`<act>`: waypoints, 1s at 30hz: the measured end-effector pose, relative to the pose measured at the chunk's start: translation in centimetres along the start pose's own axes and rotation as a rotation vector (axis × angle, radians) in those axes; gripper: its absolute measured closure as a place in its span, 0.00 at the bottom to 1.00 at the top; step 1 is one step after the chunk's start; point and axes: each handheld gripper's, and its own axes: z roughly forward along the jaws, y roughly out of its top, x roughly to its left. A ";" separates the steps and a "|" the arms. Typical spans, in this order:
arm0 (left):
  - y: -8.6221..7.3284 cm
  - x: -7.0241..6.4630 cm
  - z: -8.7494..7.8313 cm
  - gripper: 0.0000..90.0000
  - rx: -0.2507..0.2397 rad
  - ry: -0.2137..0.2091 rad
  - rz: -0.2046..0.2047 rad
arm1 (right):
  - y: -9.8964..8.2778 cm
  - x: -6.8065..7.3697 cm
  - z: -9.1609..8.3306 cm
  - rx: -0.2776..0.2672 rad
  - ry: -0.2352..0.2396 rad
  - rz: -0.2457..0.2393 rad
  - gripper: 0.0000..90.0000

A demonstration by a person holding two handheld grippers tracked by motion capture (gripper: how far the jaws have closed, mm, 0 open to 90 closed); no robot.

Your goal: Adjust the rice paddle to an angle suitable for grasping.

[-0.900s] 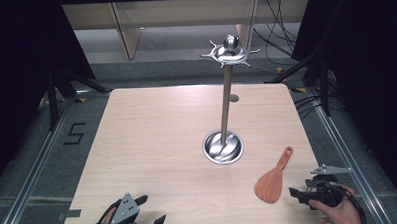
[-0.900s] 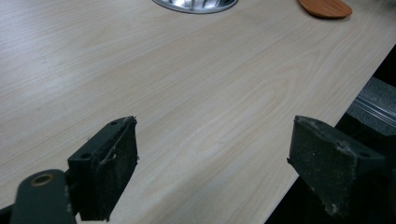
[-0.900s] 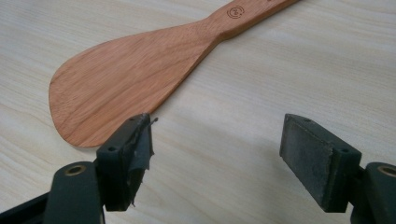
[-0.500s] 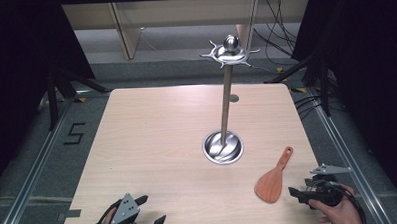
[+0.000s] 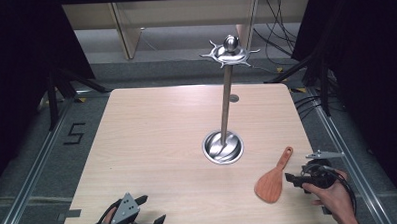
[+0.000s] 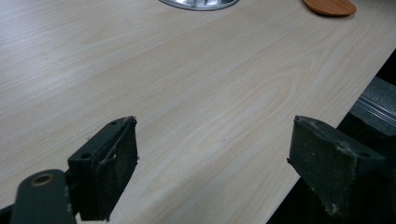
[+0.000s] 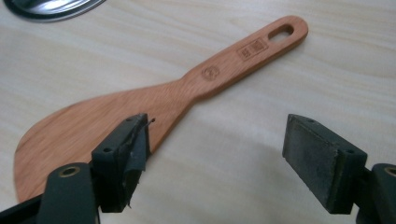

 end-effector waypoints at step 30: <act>0.0 0.1 0.0 0.17 0.003 -0.005 0.017 | 5.9 -0.1 5.2 0.136 -0.114 0.067 0.32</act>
